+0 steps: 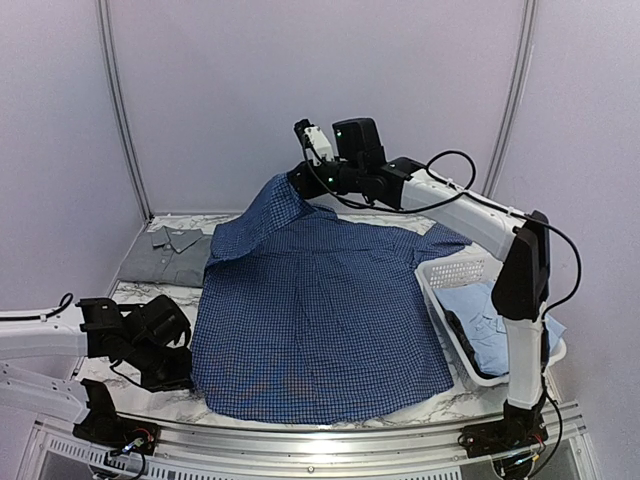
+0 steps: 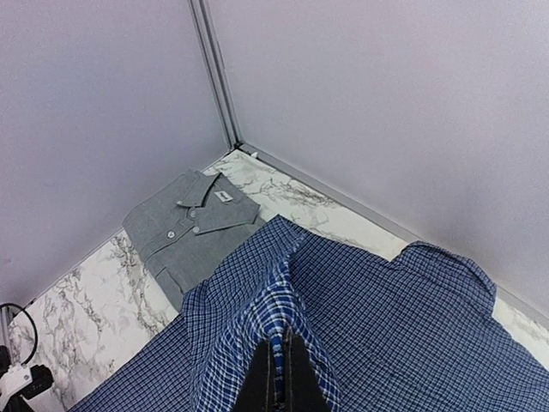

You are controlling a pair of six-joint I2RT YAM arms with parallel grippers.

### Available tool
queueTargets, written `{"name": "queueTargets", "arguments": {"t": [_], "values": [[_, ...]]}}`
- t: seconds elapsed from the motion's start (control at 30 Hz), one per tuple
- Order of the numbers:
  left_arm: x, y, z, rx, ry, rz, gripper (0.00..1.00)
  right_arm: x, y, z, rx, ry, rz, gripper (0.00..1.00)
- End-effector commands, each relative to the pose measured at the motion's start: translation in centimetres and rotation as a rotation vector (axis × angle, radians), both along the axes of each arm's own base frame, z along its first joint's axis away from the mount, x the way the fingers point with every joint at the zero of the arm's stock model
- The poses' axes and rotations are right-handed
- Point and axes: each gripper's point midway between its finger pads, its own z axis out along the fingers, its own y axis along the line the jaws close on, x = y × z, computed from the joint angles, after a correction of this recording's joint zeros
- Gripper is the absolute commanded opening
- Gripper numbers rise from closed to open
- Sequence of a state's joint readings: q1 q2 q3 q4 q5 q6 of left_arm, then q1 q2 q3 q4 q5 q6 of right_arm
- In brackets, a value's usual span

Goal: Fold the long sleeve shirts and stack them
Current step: Pick up the shirt from the corner of the board, then fold the corner of the shirt at the center of the board.

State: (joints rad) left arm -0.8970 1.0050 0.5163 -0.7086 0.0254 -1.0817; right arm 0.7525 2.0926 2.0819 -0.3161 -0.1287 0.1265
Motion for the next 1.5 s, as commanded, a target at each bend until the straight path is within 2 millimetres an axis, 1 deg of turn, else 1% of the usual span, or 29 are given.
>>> {"name": "queueTargets", "arguments": {"t": [0.0, 0.1, 0.2, 0.27, 0.3, 0.33, 0.37, 0.53, 0.7, 0.87, 0.97, 1.13, 1.23, 1.37, 1.47], "values": [[1.3, -2.1, 2.3, -0.024, -0.062, -0.091, 0.00, 2.1, -2.8, 3.9, 0.020, -0.093, -0.076, 0.00], [1.9, -3.4, 3.4, -0.026, -0.088, -0.154, 0.00, 3.1, -5.0, 6.0, 0.030, -0.142, -0.129, 0.00], [2.8, -5.1, 4.9, -0.038, -0.121, -0.219, 0.00, 4.0, -7.3, 7.9, 0.035, -0.190, -0.185, 0.00], [3.2, -6.2, 5.8, -0.044, -0.140, -0.265, 0.00, 4.6, -9.2, 9.0, 0.036, -0.213, -0.228, 0.00], [3.4, -6.8, 6.2, -0.050, -0.148, -0.288, 0.00, 4.9, -9.9, 9.3, 0.036, -0.217, -0.242, 0.00], [3.5, -7.4, 6.5, -0.054, -0.153, -0.312, 0.00, 5.3, -11.0, 9.6, 0.031, -0.224, -0.280, 0.00], [3.5, -7.9, 6.6, -0.053, -0.149, -0.336, 0.00, 5.5, -11.9, 9.9, 0.026, -0.231, -0.304, 0.00], [3.4, -10.5, 7.3, -0.066, -0.146, -0.454, 0.00, 6.5, -16.0, 10.2, -0.018, -0.240, -0.427, 0.00], [3.3, -13.1, 8.1, -0.098, -0.141, -0.564, 0.00, 6.5, -18.7, 10.2, -0.044, -0.241, -0.492, 0.00], [3.0, -16.1, 8.8, -0.141, -0.129, -0.679, 0.00, 6.8, -19.7, 9.7, -0.079, -0.236, -0.517, 0.00], [2.4, -17.7, 9.0, -0.181, -0.102, -0.741, 0.00, 7.1, -20.0, 8.9, -0.097, -0.221, -0.529, 0.00], [2.2, -20.0, 9.0, -0.233, -0.069, -0.801, 0.00, 7.6, -20.2, 7.5, -0.116, -0.192, -0.525, 0.00], [2.0, -20.9, 8.5, -0.247, -0.046, -0.826, 0.00, 7.4, -19.7, 6.9, -0.110, -0.170, -0.502, 0.00], [1.8, -21.0, 7.2, -0.238, -0.016, -0.843, 0.00, 7.0, -19.2, 6.1, -0.105, -0.137, -0.469, 0.00], [1.3, -21.2, 6.3, -0.243, 0.012, -0.856, 0.00, 6.5, -19.2, 5.8, -0.104, -0.121, -0.457, 0.00]]}}
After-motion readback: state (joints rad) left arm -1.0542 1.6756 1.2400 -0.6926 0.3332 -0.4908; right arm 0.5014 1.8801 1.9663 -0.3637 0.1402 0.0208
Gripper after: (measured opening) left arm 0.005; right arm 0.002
